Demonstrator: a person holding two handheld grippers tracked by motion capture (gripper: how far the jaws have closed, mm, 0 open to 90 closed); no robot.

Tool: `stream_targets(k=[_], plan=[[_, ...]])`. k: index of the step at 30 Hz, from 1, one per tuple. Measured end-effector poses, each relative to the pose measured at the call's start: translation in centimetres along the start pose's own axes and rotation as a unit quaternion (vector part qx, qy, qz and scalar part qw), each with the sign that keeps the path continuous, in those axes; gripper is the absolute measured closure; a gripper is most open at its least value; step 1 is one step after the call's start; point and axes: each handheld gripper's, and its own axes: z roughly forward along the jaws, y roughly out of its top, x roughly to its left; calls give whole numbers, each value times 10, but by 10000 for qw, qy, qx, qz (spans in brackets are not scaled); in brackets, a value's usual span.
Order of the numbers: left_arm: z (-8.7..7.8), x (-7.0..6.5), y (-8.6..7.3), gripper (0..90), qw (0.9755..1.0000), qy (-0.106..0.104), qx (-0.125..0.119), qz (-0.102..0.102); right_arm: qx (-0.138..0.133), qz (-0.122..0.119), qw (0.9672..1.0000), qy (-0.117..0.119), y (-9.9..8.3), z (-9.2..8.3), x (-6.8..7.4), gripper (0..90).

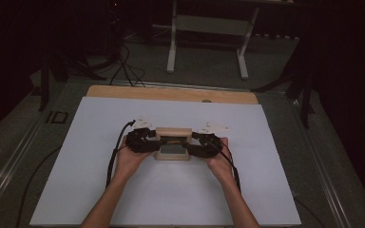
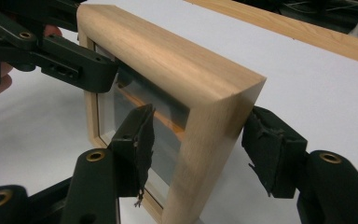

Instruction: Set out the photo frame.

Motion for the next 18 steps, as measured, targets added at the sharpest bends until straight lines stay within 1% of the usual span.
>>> stream_targets(k=[1,10,11,14,15,17,18], plan=[[0,0,0,450,10000,37,30,7,7,9,10000,-23,0,0,0,430],[0,0,0,453,9999,80,58,-26,-78,67,9999,-69,0,-3,-2,444],[0,0,0,453,9999,88,71,-19,-162,121,9998,-36,0,-5,-3,463],[0,0,0,453,9999,96,79,-22,-228,136,9996,-40,0,-7,-3,481],[0,0,0,454,9999,93,85,-19,-230,131,9996,-42,0,-8,-4,489],[0,0,-1,457,9999,96,90,-21,-216,92,9997,-84,0,-9,-4,536],[0,0,-1,458,9999,96,90,-21,-216,92,9997,-84,0,-9,-4,536]])
